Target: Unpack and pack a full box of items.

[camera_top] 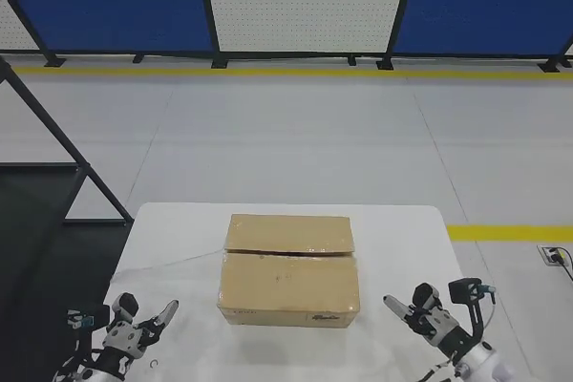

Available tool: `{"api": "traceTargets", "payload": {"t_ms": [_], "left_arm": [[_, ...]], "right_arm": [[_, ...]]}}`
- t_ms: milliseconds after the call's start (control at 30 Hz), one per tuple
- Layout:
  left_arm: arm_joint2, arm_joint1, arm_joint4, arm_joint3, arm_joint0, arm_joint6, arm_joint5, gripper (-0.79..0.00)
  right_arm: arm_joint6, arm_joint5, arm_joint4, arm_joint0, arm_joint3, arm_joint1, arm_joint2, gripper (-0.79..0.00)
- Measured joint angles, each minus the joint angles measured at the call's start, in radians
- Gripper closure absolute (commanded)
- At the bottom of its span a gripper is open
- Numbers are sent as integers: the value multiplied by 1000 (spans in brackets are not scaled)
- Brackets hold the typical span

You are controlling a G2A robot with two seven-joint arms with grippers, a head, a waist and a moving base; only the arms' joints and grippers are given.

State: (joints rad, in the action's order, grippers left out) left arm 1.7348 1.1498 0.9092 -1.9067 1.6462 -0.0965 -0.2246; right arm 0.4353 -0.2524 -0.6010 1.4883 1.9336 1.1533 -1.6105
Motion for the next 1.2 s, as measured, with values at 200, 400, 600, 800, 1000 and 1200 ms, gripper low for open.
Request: {"api": "traceTargets", "payload": {"t_ms": [200,400,600,800,1000,1200], "left_arm": [[-6,1,-11,5,3,-8,-8,-785],[-27,6,-260,-21,-40,-106,-23,-785],[-21,-4,-436,0,-138,-317,-50,-785],[-11,-18,-651,79,-248,-561,-89,-785],[3,-31,-803,150,-316,-719,-90,-785],[6,-40,-832,182,-330,-747,-100,-785]], "right_arm": [[-9,1,-8,2,-4,1,5,-785],[16,-49,94,-78,-49,6,83,-785],[187,-61,316,-233,-162,6,123,-785],[290,-83,474,-372,-317,7,153,-785],[364,-108,600,-452,-425,10,189,-785],[439,-142,684,-491,-468,10,219,-785]]}}
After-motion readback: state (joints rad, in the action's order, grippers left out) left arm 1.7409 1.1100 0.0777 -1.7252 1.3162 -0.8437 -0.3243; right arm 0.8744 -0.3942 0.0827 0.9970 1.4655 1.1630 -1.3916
